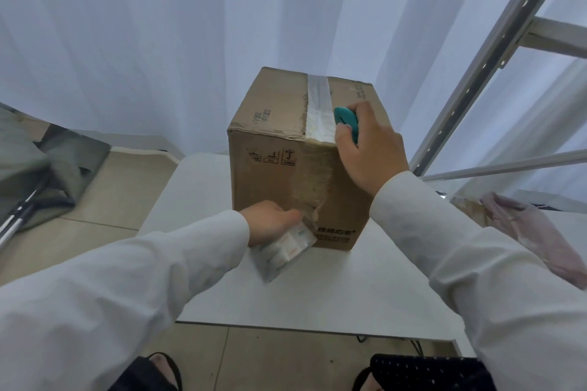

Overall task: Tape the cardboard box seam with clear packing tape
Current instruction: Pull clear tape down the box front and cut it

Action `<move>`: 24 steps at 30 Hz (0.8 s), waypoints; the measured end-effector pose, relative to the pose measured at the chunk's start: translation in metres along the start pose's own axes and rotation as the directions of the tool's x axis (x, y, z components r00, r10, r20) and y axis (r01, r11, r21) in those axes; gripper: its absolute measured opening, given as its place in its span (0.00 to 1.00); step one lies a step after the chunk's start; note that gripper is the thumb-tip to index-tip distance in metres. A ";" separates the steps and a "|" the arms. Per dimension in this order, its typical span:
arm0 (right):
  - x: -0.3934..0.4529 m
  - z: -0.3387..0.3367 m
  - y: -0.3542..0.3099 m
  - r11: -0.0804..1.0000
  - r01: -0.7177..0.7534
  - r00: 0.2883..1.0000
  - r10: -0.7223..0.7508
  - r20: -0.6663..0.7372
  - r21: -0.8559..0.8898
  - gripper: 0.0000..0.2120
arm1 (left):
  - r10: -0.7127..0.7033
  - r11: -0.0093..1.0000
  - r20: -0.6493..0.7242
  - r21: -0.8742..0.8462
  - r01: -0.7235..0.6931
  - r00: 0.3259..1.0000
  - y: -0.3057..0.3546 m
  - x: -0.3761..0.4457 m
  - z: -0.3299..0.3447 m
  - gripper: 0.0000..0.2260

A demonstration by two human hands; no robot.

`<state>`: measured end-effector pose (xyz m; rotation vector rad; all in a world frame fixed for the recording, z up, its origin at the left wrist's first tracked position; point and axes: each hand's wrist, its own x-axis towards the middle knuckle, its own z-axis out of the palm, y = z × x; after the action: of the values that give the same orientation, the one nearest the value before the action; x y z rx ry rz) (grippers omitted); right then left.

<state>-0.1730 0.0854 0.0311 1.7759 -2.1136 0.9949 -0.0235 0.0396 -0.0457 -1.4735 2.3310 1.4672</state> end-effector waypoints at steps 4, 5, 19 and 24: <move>-0.003 0.005 0.004 0.995 0.077 0.997 -0.077 0.001 -0.056 0.12 | 0.023 0.993 0.007 0.115 -0.023 1.000 0.000 0.000 -0.001 0.20; -0.006 0.007 0.004 0.991 0.111 0.994 -0.112 -0.010 -0.074 0.12 | 0.027 0.990 0.007 0.142 -0.027 1.000 0.001 0.000 -0.001 0.21; -0.079 0.047 0.076 0.605 0.704 0.706 -0.545 0.452 -0.371 0.14 | 0.074 0.966 0.020 0.247 -0.077 0.997 0.001 0.003 -0.007 0.26; -0.087 0.050 0.076 0.601 0.701 0.701 -0.486 0.522 -0.383 0.16 | 0.053 0.959 0.034 0.277 -0.060 0.998 0.000 0.007 -0.005 0.22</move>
<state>-0.2086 0.1279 -0.0822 2.1883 -1.4731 -0.1627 -0.0255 0.0309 -0.0460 -1.3167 2.4585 1.1018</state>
